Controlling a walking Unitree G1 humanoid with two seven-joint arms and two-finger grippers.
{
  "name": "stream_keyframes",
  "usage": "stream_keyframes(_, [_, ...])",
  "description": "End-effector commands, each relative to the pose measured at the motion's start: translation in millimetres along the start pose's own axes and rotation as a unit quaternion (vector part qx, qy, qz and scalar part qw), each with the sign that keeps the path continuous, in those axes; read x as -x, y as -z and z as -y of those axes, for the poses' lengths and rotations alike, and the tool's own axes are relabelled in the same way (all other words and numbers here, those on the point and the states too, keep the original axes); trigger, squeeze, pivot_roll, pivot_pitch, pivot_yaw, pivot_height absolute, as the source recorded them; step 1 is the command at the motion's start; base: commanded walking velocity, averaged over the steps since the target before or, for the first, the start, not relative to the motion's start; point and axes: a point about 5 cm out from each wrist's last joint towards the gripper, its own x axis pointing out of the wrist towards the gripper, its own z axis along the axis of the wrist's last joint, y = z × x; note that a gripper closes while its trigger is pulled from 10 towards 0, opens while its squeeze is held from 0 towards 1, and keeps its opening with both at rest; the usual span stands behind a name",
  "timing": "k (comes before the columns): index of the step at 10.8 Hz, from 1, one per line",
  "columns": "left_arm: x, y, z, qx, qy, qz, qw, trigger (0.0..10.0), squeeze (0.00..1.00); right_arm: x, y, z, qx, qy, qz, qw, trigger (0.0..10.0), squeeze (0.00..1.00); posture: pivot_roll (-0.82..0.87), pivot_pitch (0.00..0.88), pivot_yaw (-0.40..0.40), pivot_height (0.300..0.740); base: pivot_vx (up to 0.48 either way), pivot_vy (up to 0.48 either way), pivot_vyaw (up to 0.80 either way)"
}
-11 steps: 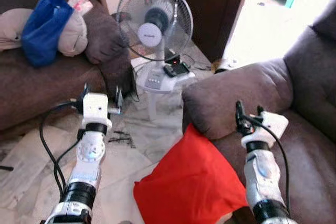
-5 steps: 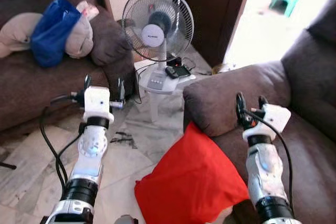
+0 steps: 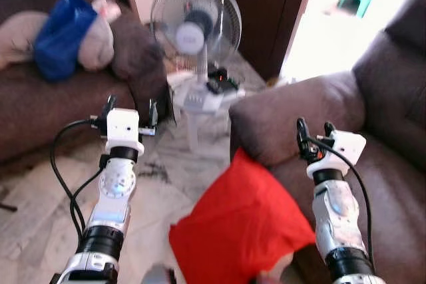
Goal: Move the pillow to the sofa from floor
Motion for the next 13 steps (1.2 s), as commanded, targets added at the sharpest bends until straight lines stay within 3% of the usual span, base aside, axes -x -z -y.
stream_keyframes(1, [-1.5,-3,-1.7,0.0,0.0,0.004,1.0,10.0,0.0,-4.4,-5,-2.2,0.001,-0.006,0.004,1.0,10.0,0.0,0.01,0.045,-0.027,0.657,0.0,0.0,0.0])
stream_keyframes(4, [-0.6,-3,-2.8,0.001,-0.007,0.002,1.0,10.0,0.0,-9.8,-11,-0.9,-0.003,-0.004,0.008,1.0,10.0,0.0,0.01,0.062,-0.031,0.657,0.0,0.0,0.0])
stream_keyframes(6, [2.6,-8,-8.6,0.012,-0.04,0.013,0.999,10.0,0.0,-9.6,-17,-1.6,-0.002,-0.003,0.022,1.0,10.0,0.0,-0.01,0.067,-0.019,0.657,0.0,0.0,0.0])
stream_keyframes(8, [5.1,-9,-5.5,0.005,-0.024,0.014,1.0,10.0,0.0,-2.4,-17,-3.5,-0.002,-0.005,0.025,1.0,10.0,0.0,-0.01,0.075,-0.013,0.657,0.0,0.0,0.0])
stream_keyframes(13, [4.3,-4,-3.1,0.011,0.0,-0.009,1.0,10.0,0.0,-8.1,-16,-8.5,-0.004,-0.01,0.012,1.0,10.0,0.0,0.0,0.073,-0.017,0.657,0.0,0.0,0.0])
